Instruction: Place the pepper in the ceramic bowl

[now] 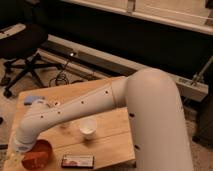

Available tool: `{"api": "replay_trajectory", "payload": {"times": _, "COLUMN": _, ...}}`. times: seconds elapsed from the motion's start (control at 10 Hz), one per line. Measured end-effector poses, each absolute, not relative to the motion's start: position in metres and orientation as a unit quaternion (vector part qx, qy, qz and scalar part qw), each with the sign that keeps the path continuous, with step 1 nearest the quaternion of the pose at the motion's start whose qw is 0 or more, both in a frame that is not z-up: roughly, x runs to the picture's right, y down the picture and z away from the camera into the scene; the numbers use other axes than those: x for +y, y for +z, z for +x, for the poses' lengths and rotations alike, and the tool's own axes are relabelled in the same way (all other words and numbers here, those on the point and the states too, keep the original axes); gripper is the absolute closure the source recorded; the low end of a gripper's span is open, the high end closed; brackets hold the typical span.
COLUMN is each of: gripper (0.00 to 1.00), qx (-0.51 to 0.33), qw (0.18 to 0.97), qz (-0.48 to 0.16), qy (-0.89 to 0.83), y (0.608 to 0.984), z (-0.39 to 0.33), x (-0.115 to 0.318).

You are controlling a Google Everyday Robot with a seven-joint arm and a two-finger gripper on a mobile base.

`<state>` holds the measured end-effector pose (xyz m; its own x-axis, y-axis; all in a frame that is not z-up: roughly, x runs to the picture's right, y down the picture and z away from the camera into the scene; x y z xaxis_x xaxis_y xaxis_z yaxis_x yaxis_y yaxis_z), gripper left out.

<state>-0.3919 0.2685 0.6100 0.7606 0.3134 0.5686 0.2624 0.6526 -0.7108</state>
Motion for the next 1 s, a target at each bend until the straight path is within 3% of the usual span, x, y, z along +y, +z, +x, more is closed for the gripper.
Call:
{"api": "replay_trajectory", "payload": {"times": 0.2, "gripper": 0.22, "qx": -0.352, "qw": 0.840, "qz": -0.412, "qy": 0.010, "y": 0.617, "z": -0.392, "x": 0.260}}
{"api": "replay_trajectory", "payload": {"times": 1.0, "gripper": 0.20, "qx": -0.347, "qw": 0.846, "qz": -0.404, "qy": -0.017, "y": 0.624, "z": -0.392, "x": 0.252}}
